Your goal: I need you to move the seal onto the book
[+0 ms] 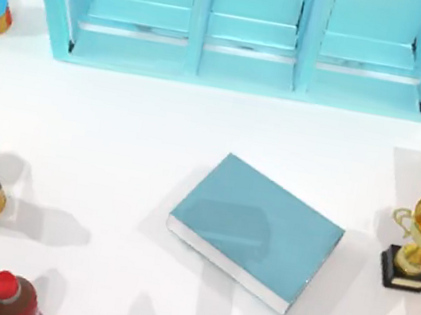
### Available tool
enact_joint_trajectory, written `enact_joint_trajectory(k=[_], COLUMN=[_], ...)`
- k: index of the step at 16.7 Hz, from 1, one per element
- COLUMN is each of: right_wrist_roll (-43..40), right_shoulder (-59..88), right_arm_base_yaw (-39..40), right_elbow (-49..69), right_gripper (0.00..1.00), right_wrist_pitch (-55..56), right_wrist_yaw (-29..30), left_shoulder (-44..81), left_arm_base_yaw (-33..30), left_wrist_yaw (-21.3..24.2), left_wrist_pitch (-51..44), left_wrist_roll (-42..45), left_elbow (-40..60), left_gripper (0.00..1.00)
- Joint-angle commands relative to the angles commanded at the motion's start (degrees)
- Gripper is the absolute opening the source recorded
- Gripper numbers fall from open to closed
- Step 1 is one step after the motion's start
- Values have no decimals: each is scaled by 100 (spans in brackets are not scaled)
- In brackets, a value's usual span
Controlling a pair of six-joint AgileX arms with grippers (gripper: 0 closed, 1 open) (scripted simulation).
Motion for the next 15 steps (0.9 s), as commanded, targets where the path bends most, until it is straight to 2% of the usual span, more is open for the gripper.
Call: enact_joint_trajectory(k=[13, 15], right_wrist_roll=[0, 0], right_shoulder=[0, 0], right_arm_base_yaw=[0, 0], right_elbow=[0, 0], right_gripper=[2, 0], right_wrist_pitch=[0, 0], right_wrist_yaw=[0, 0], left_shoulder=[0, 0], left_arm_base_yaw=[0, 0], left_wrist_yaw=[0, 0], left_wrist_pitch=[0, 0], left_wrist_roll=[0, 0], left_elbow=[0, 0], left_gripper=[100, 100])
